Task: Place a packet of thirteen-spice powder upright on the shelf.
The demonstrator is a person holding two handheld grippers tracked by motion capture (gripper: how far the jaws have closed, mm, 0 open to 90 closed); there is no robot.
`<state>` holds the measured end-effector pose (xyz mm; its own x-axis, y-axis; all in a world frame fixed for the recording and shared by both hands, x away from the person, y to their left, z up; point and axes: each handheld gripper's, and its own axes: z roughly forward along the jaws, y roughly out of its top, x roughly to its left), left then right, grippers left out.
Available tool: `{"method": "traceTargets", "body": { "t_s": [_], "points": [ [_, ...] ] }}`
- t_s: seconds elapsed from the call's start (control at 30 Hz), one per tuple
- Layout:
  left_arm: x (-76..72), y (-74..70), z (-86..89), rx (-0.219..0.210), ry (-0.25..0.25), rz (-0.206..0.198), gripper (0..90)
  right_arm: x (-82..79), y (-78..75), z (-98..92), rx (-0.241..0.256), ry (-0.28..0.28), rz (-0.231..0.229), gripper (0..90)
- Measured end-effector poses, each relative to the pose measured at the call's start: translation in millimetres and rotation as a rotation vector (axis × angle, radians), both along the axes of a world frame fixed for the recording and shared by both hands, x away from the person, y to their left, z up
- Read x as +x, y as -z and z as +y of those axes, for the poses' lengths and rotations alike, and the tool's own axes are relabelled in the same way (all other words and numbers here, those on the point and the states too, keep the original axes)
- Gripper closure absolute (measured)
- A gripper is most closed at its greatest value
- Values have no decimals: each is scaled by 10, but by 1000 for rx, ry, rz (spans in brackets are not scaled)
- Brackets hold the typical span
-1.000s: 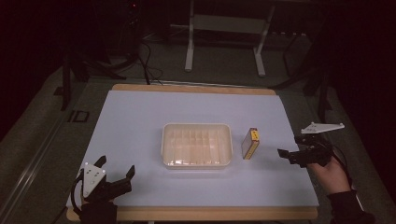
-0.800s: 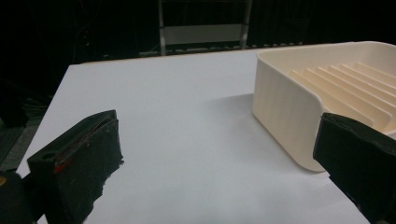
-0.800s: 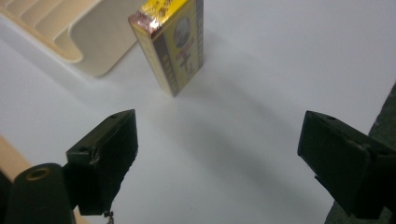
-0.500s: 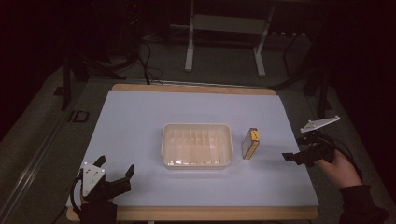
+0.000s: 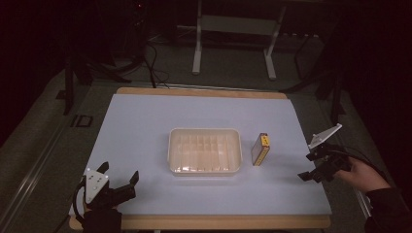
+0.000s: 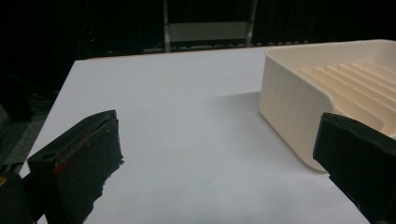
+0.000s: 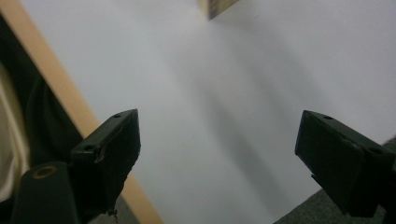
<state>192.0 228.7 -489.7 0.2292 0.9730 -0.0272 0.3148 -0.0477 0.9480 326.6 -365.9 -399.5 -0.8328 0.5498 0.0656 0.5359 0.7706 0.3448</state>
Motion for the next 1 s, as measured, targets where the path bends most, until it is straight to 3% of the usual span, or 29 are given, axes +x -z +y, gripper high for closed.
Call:
{"method": "traceTargets", "body": {
  "t_s": [0.23,0.47,0.63,1.0],
  "points": [
    [-2,0,3,-3,1,0,13,-28,82,76,-98,-120,80,147],
    [2,0,-7,-1,10,-1,13,-71,130,199,-146,-219,159,147],
    [8,8,-17,2,14,7,13,-140,182,324,-196,-325,179,147],
    [19,13,-20,2,20,14,13,-206,235,517,-231,-441,211,151]
  ]
}}
